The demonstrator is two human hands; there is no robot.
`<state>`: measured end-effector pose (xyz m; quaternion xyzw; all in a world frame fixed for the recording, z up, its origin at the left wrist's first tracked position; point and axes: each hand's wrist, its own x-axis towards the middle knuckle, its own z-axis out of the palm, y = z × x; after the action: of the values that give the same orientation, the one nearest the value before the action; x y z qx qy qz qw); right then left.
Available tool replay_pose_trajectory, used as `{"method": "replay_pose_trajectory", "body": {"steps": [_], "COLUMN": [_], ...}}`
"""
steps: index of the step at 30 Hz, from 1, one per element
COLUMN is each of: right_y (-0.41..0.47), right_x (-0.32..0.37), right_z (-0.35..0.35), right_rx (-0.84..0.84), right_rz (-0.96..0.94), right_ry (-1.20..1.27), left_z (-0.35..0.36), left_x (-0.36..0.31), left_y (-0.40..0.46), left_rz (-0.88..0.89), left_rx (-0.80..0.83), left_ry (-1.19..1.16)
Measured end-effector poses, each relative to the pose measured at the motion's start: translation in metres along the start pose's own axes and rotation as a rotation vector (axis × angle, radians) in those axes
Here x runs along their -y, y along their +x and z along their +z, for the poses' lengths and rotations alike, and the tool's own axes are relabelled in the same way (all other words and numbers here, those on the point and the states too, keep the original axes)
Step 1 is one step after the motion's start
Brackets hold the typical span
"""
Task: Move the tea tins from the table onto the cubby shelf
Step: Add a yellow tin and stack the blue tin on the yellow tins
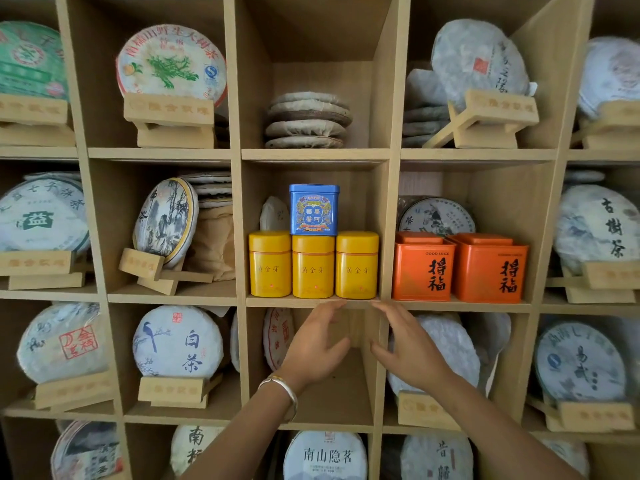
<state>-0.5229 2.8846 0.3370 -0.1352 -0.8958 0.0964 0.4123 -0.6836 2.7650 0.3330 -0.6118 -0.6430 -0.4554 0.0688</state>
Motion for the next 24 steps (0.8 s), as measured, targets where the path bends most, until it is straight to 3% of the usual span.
{"method": "replay_pose_trajectory", "body": {"steps": [7,14,18,24], "right_y": [-0.029,-0.088,-0.155,-0.296], "right_x": [-0.009,0.001,0.017,0.082], "right_z": [-0.016,-0.063,-0.111,-0.207], "right_rx": [0.025,0.019,0.017,-0.001], "right_rz": [0.058,0.295,0.439,0.828], "right_ry": [-0.13,-0.35,-0.456,-0.749], "left_z": [0.005,0.031,0.081,0.167], "left_x": [0.005,-0.017,-0.062,-0.181], "left_y": [-0.016,-0.014,-0.019,-0.068], "left_rz": [0.017,0.179,0.357,0.587], "left_rx": [0.143,0.335,0.433,0.638], "left_ry": [0.147,0.148,0.016,-0.207]}}
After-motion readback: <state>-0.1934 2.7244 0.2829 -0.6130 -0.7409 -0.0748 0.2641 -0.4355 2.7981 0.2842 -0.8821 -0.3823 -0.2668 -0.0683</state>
